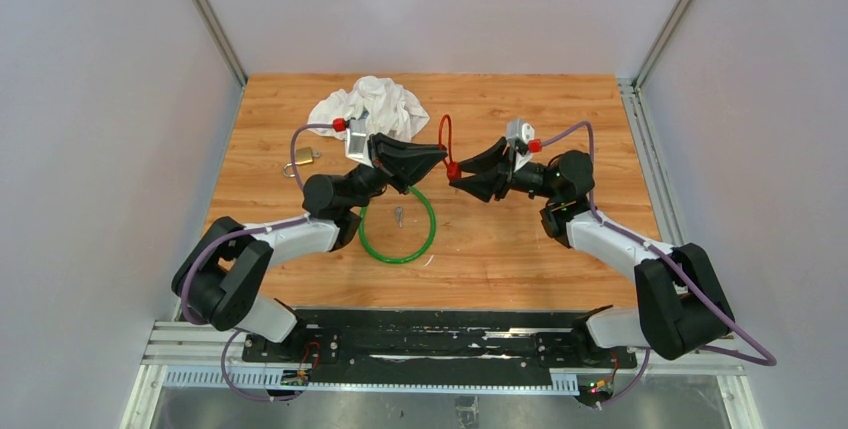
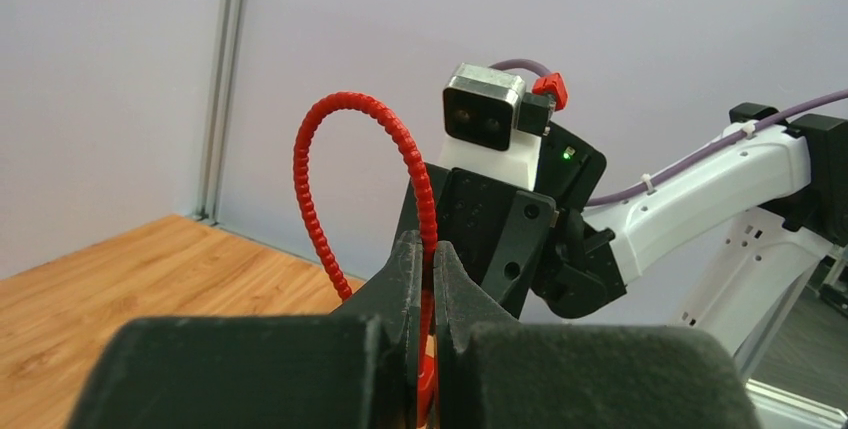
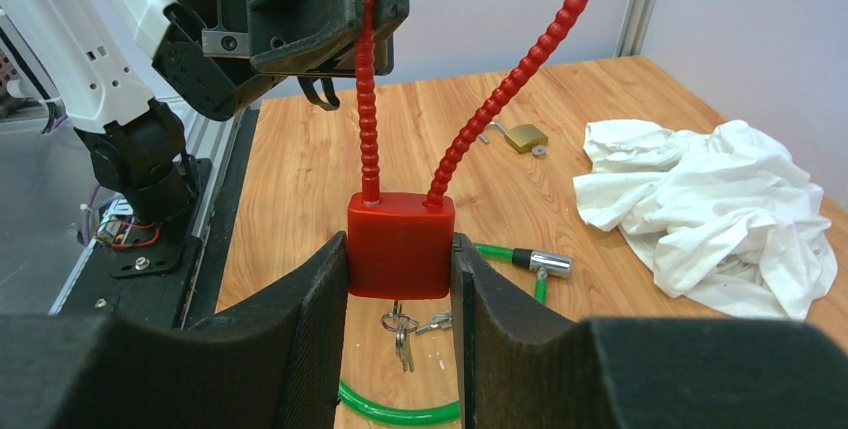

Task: Lock with the key
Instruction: Lock the lock.

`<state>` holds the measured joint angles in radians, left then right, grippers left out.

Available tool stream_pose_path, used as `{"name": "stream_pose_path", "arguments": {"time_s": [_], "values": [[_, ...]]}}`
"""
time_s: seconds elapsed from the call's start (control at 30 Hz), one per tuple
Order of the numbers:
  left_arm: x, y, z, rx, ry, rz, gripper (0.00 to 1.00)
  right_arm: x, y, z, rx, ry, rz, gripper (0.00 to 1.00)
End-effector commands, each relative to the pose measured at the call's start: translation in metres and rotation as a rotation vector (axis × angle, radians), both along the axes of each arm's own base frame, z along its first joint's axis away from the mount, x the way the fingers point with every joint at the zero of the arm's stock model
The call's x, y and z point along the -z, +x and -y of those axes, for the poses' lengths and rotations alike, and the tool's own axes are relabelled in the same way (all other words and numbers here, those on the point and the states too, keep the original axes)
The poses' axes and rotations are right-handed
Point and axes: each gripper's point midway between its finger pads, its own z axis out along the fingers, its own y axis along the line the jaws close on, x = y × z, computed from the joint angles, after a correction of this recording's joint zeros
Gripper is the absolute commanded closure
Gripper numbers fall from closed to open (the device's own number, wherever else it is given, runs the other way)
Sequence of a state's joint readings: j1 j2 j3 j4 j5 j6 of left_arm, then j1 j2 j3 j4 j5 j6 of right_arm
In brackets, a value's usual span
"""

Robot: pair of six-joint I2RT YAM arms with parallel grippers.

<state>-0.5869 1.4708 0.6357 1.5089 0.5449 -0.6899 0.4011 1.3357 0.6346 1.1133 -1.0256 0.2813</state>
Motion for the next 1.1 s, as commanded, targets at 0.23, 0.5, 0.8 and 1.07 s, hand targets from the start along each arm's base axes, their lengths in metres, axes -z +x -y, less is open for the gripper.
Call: {"name": "stream_pose_path", "arguments": {"time_s": [0.23, 0.5, 0.8, 1.07], "values": [[0.050, 0.020, 0.002, -0.097, 0.130, -0.132, 1.00, -0.037, 0.013, 0.003, 0.063, 0.040, 0.078, 0.99], [0.054, 0.029, 0.002, -0.121, 0.132, -0.181, 0.95, -0.022, 0.021, 0.004, 0.096, -0.038, 0.068, 0.99], [0.051, 0.034, 0.000, -0.132, 0.134, -0.221, 0.62, -0.007, 0.027, 0.006, 0.113, -0.111, 0.077, 0.99], [0.070, 0.049, 0.009, -0.132, 0.219, -0.364, 0.44, -0.005, 0.032, 0.004, 0.134, -0.151, 0.065, 0.99]]}}
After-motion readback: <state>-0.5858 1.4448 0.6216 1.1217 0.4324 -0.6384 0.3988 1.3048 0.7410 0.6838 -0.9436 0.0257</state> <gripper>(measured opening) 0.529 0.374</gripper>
